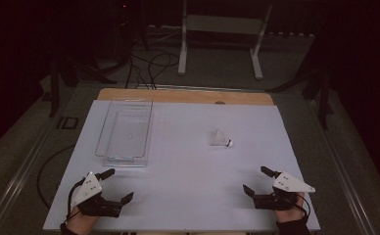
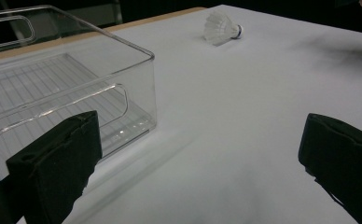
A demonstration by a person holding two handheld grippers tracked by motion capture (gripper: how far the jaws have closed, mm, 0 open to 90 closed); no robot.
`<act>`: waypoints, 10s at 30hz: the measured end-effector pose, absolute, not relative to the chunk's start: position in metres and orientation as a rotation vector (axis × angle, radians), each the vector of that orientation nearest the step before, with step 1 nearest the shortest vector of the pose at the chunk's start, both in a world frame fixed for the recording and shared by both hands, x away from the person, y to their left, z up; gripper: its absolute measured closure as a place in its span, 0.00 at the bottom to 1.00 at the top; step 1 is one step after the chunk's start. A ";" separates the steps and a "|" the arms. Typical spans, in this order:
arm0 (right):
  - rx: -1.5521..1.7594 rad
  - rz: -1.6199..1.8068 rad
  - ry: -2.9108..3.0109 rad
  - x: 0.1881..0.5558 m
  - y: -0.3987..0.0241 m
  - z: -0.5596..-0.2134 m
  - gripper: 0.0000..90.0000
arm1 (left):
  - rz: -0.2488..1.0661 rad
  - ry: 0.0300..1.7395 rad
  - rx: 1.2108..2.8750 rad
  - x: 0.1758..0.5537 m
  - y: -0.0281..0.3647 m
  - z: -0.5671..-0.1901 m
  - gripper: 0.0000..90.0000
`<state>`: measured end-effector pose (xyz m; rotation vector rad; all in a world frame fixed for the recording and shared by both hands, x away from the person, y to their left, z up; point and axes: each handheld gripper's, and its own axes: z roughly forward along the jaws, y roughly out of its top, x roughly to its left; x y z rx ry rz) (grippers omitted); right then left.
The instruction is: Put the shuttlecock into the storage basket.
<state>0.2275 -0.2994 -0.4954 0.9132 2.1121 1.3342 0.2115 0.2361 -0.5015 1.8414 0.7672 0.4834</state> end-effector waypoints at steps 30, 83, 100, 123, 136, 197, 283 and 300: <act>0.878 1.336 2.086 0.217 -0.293 -0.468 0.09 | 0.463 0.769 1.827 0.210 0.238 -0.500 0.00; 0.801 1.069 2.568 0.270 -0.289 -0.419 0.08 | 0.449 0.753 1.835 0.209 0.236 -0.498 0.00; 0.789 0.948 2.653 0.284 -0.288 -0.430 0.08 | 0.448 0.751 1.837 0.209 0.236 -0.498 0.00; 0.791 0.883 2.755 0.298 -0.285 -0.441 0.08 | 0.443 0.751 1.838 0.210 0.236 -0.498 0.00; 0.788 0.764 2.811 0.313 -0.283 -0.441 0.08 | 0.438 0.751 1.839 0.210 0.236 -0.498 0.00; 0.632 0.616 2.866 0.400 -0.262 -0.435 0.14 | 0.413 0.751 1.846 0.212 0.235 -0.501 0.00; 0.546 0.242 2.965 0.458 -0.208 -0.493 0.71 | 0.391 0.758 1.841 0.214 0.236 -0.504 0.00; 0.464 0.250 3.013 0.446 -0.211 -0.486 0.73 | 0.388 0.758 1.844 0.215 0.235 -0.504 0.00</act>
